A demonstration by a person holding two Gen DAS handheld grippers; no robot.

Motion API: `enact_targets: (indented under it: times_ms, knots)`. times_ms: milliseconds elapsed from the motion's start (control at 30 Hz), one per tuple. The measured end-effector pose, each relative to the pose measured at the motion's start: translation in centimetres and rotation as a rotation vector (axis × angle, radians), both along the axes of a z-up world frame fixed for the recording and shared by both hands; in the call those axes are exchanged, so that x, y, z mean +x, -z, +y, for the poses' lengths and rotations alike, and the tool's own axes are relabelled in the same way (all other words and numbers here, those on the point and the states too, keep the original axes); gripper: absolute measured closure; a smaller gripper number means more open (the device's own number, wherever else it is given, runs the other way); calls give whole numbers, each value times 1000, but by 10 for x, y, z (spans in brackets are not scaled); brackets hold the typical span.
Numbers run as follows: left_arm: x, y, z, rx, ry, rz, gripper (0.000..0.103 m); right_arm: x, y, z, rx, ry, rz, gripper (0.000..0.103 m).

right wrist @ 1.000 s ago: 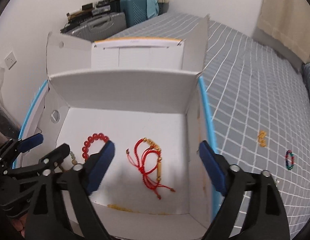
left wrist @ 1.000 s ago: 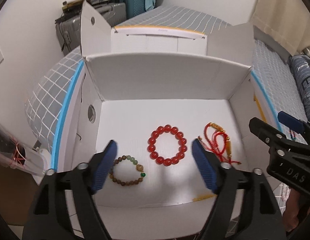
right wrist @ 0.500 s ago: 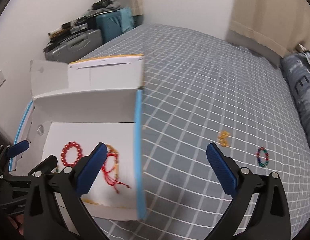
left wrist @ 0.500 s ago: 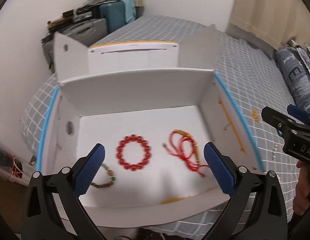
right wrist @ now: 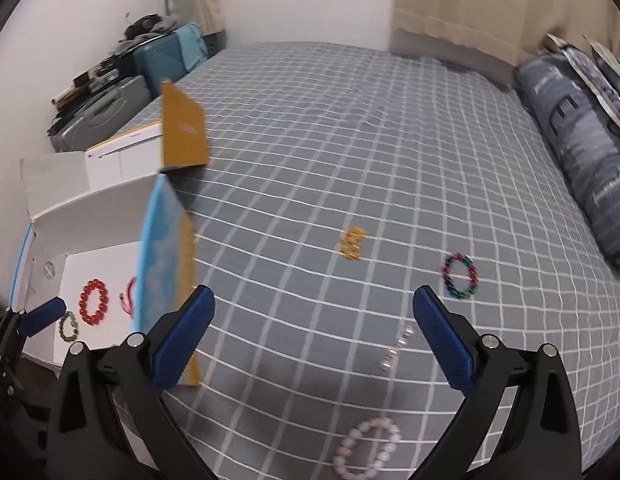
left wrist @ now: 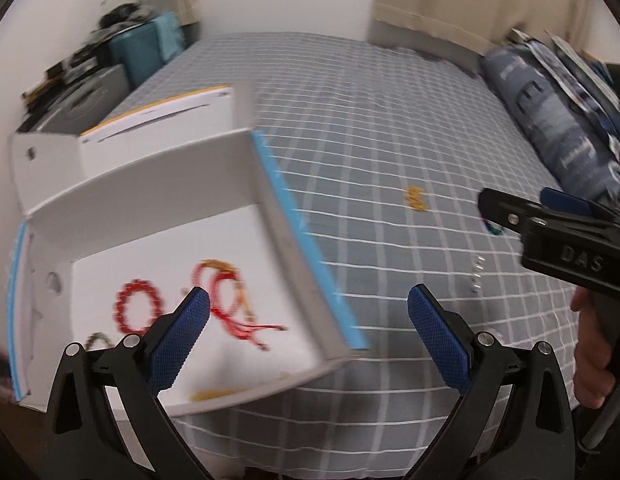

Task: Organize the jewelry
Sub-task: 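Move both tools away from the box toward the remaining bracelets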

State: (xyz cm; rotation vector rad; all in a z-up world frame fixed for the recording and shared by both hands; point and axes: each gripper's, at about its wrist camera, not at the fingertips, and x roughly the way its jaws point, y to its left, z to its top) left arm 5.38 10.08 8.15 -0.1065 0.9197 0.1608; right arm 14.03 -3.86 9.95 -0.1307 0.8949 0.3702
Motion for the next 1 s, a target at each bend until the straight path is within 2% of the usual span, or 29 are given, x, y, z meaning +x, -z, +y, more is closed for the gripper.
enact_targets:
  times_ms: [267,500,733,1000]
  knots:
    - [12,25,-67,-21,117,39,6,15,29,-51,-6,56,78,8]
    - [16,67,-110,-38,181,85,6,29,68,-75,-7,81,153,8]
    - [14,105,-132,-51,211,122,6,46,113,-89,-14,108,233,20]
    - [14,134,-146,-17,212,154,7,61,141,-88,-15,119,284,32]
